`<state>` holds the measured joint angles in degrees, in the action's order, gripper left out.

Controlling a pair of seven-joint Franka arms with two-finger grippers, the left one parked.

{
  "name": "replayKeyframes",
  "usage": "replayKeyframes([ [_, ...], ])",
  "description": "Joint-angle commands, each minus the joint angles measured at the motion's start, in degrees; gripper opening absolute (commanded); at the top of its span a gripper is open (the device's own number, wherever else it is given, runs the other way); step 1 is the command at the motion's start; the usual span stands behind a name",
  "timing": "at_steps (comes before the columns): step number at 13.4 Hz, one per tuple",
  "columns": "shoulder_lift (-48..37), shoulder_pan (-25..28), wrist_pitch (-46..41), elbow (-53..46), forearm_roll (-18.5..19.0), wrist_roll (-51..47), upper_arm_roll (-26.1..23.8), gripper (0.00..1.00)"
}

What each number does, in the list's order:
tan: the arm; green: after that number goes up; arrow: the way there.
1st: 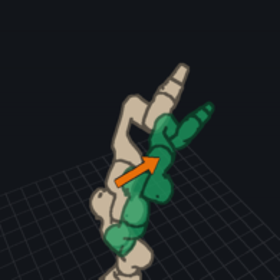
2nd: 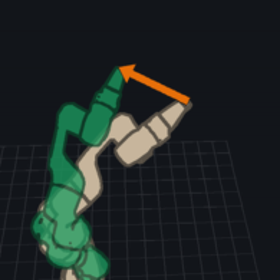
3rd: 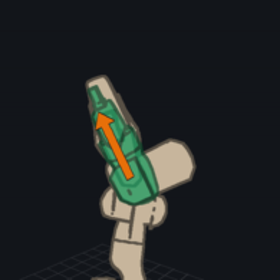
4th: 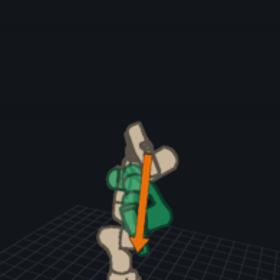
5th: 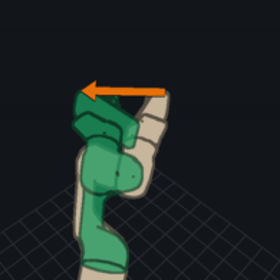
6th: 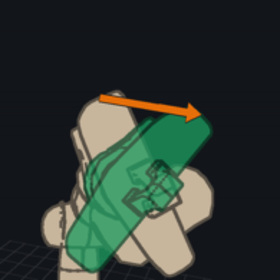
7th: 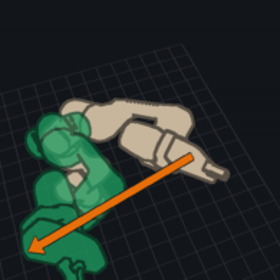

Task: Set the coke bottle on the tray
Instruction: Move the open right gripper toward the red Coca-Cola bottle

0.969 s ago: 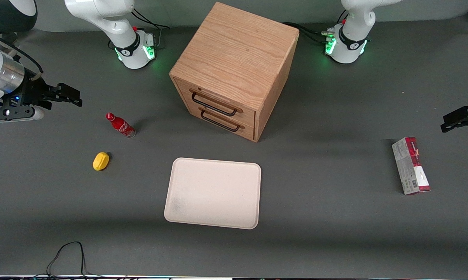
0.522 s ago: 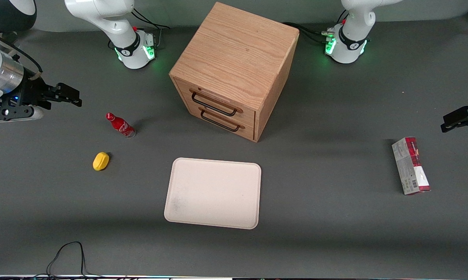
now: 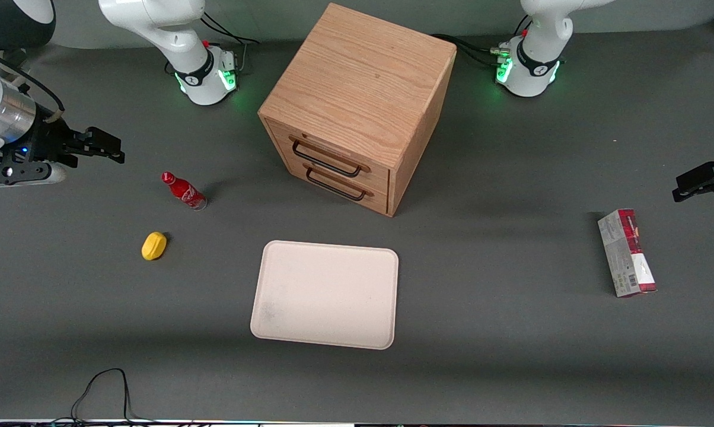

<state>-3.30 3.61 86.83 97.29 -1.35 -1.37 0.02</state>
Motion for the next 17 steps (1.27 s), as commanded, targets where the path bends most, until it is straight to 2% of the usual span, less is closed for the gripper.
replayKeyframes([
  [1,0.75,0.43,-3.06,-3.07,-0.50,-0.12,0.07,1.00],
  [8,-2.05,0.87,-8.42,-3.87,-0.41,0.14,-0.02,1.00],
  [10,-5.03,0.78,-10.88,-2.03,-0.41,0.58,-0.02,1.00],
  [13,-11.45,0.78,-10.11,5.43,-0.32,0.67,0.15,1.00],
  [17,-11.81,0.69,-9.93,6.15,-0.15,0.67,0.33,1.00],
])
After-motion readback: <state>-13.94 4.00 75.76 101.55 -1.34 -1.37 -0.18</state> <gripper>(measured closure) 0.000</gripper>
